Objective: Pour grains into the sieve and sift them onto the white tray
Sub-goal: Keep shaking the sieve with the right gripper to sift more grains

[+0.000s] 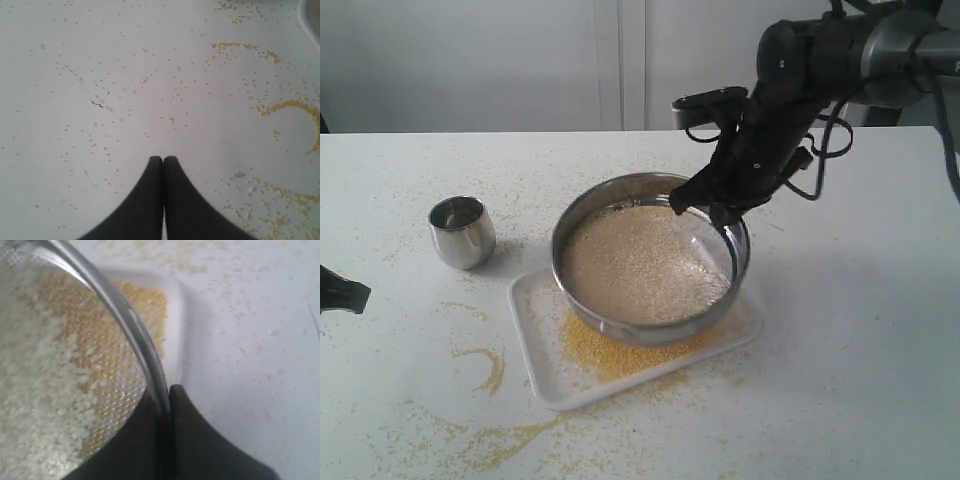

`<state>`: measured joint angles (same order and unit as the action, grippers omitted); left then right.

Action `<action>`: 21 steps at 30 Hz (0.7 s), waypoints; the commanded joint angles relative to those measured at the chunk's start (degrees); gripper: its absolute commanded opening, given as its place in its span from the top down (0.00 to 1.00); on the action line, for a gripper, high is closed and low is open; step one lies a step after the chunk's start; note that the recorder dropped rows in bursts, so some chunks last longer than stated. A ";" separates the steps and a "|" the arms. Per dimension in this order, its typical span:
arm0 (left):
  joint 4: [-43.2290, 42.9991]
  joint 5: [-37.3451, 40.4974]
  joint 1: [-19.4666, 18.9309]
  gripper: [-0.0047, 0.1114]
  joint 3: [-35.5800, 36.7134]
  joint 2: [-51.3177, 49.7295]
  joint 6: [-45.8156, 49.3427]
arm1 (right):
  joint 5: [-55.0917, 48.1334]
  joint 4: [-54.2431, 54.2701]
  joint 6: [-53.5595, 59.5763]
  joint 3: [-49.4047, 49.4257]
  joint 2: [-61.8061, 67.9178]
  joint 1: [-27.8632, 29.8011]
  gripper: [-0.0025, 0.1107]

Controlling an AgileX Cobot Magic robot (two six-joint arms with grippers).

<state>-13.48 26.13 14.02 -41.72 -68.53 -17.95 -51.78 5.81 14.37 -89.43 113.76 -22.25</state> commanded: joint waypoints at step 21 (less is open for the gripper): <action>-0.27 0.38 -0.15 0.96 0.37 0.57 0.00 | 4.03 -4.54 -21.31 0.73 -2.57 -1.30 0.98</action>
<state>-13.48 26.13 14.02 -41.72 -68.53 -17.95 -55.71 6.59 18.49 -88.34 112.49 -25.71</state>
